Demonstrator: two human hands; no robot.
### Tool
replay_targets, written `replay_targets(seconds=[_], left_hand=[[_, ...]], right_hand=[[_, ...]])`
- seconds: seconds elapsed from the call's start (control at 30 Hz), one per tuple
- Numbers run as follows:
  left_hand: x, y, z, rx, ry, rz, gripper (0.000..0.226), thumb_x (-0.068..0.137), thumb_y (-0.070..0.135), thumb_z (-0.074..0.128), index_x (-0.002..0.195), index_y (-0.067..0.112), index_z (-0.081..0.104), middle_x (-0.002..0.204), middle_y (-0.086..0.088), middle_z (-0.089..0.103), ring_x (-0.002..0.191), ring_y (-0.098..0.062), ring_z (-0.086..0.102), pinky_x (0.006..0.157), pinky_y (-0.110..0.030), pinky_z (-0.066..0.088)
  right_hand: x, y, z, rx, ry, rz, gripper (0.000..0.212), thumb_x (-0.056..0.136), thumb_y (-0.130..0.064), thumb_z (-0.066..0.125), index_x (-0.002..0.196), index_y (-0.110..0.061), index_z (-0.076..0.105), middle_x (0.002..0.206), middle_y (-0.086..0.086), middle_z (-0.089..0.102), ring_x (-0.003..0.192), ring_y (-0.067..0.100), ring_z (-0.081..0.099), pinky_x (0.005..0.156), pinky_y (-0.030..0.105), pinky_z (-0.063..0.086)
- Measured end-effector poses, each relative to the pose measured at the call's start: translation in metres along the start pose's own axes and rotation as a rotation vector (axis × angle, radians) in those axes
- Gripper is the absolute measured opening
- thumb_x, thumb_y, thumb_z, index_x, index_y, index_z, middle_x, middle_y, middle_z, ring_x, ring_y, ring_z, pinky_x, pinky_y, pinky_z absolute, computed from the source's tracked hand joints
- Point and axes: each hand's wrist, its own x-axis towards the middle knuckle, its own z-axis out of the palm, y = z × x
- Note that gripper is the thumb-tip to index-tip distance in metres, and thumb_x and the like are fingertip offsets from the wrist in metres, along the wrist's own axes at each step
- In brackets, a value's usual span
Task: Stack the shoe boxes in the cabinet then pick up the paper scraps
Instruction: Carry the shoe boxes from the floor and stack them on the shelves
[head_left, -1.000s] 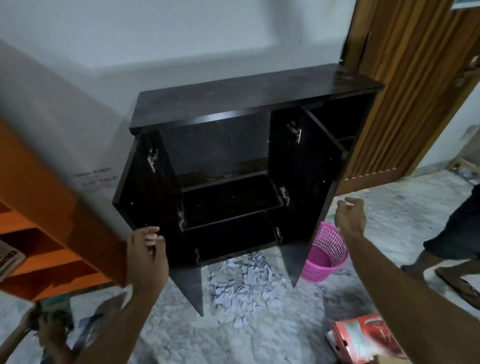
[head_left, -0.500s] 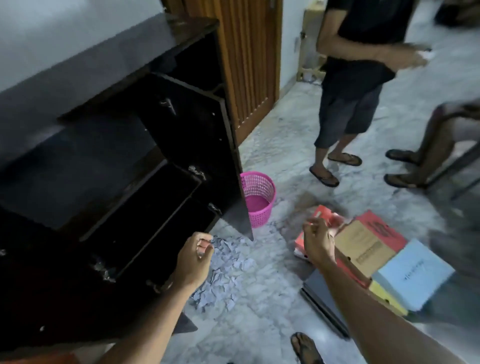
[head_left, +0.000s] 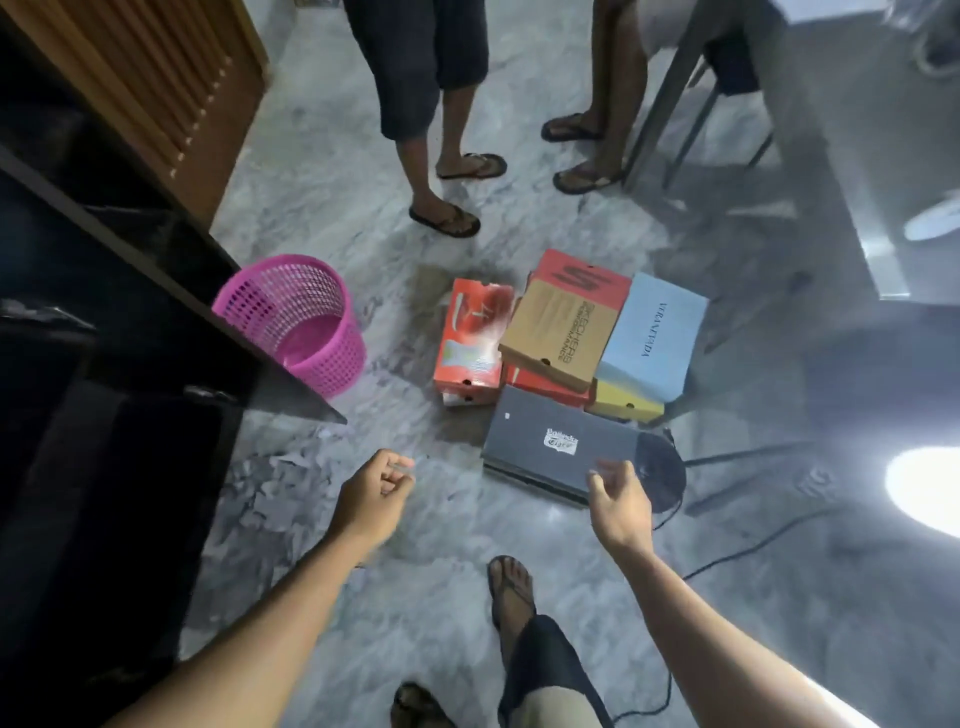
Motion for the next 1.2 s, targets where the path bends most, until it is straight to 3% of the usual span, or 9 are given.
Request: replay_targets(seconds=[0.13,0.23,0.33,0.43,0.57,0.7,0.87,1.0,1.2], left_hand=[[0.076,-0.037,0.083,0.036,-0.076,0.009,0.016,0.094,0.014,0.064,0.109,0.017,0.068,0.102,-0.002,0.071,0.095,-0.021,0.066,0.072,-0.025,0.047],[0.135,-0.068,0.144,0.095,-0.166,0.037,0.022,0.095,0.017,0.064,0.116,0.019,0.066,0.111,-0.003,0.069,0.099,-0.023,0.066,0.083,-0.030,0.049],[0.185,-0.092,0.195,0.072,-0.173,0.085,0.032,0.096,0.023,0.065,0.127,0.018,0.062,0.118,-0.002,0.064,0.103,-0.021,0.063,0.091,-0.028,0.046],[0.228,-0.116,0.234,0.032,-0.169,0.119,0.044,0.097,0.039,0.063,0.137,0.020,0.056,0.125,0.002,0.062,0.109,-0.018,0.061,0.093,-0.030,0.045],[0.259,-0.144,0.264,-0.047,-0.239,0.189,0.054,0.085,0.069,0.052,0.129,0.036,0.055,0.129,0.013,0.066,0.119,-0.017,0.062,0.103,-0.041,0.048],[0.271,-0.163,0.259,-0.052,-0.141,0.278,0.045,0.086,0.065,0.049,0.123,0.040,0.057,0.125,0.014,0.068,0.114,-0.018,0.063,0.101,-0.042,0.050],[0.266,-0.212,0.197,-0.023,0.010,0.273,0.038,0.090,0.064,0.046,0.113,0.037,0.059,0.116,0.010,0.071,0.106,-0.021,0.065,0.094,-0.041,0.052],[0.246,-0.274,0.131,-0.036,0.137,0.164,0.039,0.088,0.063,0.046,0.111,0.035,0.060,0.111,0.009,0.071,0.104,-0.020,0.064,0.092,-0.040,0.051],[0.210,-0.378,0.045,-0.131,0.274,-0.082,0.054,0.078,0.067,0.044,0.111,0.030,0.063,0.115,0.001,0.072,0.109,-0.027,0.064,0.092,-0.039,0.050]], right_hand=[[0.062,0.085,0.026,-0.007,0.072,0.051,0.032,0.099,-0.031,0.058,0.125,-0.012,0.057,0.128,0.015,0.064,0.113,0.032,0.064,0.096,0.042,0.051],[0.109,0.146,0.047,0.000,0.180,0.051,0.044,0.099,-0.031,0.062,0.134,-0.008,0.052,0.136,0.016,0.059,0.124,0.035,0.059,0.104,0.049,0.050],[0.151,0.190,0.068,0.068,0.275,0.091,0.053,0.097,-0.029,0.067,0.141,-0.008,0.048,0.142,0.016,0.058,0.129,0.035,0.057,0.109,0.045,0.046],[0.179,0.225,0.095,0.169,0.296,0.115,0.053,0.098,-0.033,0.067,0.142,-0.011,0.047,0.136,0.009,0.061,0.121,0.029,0.059,0.104,0.041,0.046],[0.193,0.251,0.129,0.218,0.374,0.042,0.043,0.099,-0.029,0.067,0.136,-0.011,0.053,0.120,0.005,0.062,0.108,0.024,0.060,0.094,0.040,0.049],[0.185,0.252,0.152,0.217,0.480,-0.089,0.033,0.099,-0.025,0.068,0.126,-0.008,0.061,0.111,0.005,0.065,0.102,0.025,0.061,0.086,0.034,0.043],[0.164,0.233,0.191,0.150,0.324,-0.284,0.026,0.099,-0.031,0.067,0.119,-0.017,0.059,0.110,0.006,0.067,0.101,0.031,0.064,0.089,0.048,0.053],[0.144,0.194,0.235,0.075,0.068,-0.358,0.041,0.087,-0.066,0.067,0.111,-0.035,0.055,0.109,0.000,0.071,0.097,0.028,0.071,0.082,0.055,0.060],[0.106,0.122,0.321,-0.104,-0.224,-0.559,0.037,0.088,-0.054,0.069,0.105,-0.024,0.056,0.099,-0.004,0.075,0.082,0.015,0.073,0.065,0.037,0.052]])
